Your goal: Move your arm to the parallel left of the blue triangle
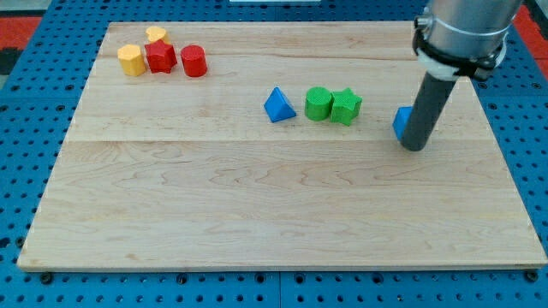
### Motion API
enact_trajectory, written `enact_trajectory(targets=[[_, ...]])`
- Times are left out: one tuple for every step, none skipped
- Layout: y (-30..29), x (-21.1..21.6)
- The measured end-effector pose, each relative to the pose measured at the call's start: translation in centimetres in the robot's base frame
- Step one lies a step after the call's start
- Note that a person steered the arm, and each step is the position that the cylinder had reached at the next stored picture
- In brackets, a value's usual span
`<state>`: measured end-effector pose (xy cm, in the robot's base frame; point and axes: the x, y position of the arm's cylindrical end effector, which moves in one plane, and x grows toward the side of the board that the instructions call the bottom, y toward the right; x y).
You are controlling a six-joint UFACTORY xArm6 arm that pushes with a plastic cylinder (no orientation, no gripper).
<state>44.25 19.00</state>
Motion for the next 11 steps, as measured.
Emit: enact_trajectory(targets=[[2.2, -1.6], [2.8, -1.6], [3.0, -4.1], [0.9, 0.6], [-7.2, 3.6], [-15.2, 3.6], [-22.2, 3.7], [-29.3, 3.6], [-34.8, 2.6], [-35.8, 2.2], [-36.1, 2.2]])
